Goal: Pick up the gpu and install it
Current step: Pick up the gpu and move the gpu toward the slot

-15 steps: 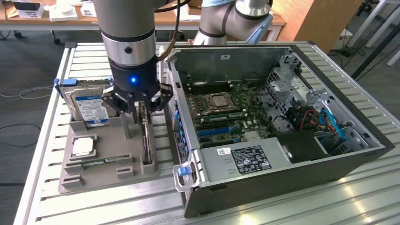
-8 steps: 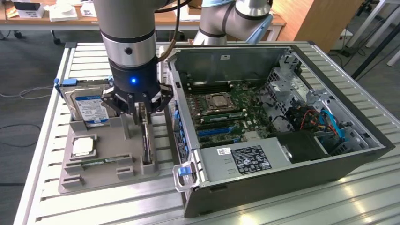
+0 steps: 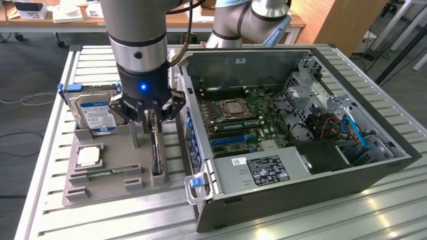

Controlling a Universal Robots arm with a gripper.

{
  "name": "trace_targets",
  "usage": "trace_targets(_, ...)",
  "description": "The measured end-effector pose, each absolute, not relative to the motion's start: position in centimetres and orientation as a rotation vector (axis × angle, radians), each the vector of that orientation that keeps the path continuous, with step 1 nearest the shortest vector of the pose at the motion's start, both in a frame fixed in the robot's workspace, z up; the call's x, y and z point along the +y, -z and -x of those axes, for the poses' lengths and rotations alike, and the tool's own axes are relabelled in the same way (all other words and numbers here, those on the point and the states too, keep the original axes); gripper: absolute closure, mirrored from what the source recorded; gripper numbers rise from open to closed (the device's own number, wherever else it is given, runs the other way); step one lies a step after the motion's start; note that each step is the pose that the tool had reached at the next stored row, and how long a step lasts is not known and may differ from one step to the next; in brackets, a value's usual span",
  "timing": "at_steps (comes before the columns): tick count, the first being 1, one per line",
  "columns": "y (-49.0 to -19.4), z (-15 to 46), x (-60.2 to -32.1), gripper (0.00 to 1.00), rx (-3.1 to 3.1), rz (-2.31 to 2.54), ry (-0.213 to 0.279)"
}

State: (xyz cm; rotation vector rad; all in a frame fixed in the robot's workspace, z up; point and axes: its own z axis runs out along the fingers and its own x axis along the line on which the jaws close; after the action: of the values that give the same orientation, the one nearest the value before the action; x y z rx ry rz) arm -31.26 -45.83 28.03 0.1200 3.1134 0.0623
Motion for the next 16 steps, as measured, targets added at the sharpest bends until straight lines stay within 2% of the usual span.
trace_targets(16,-26.99,31.23,-45.95,0.64,3.113,-0.120,-0.062)
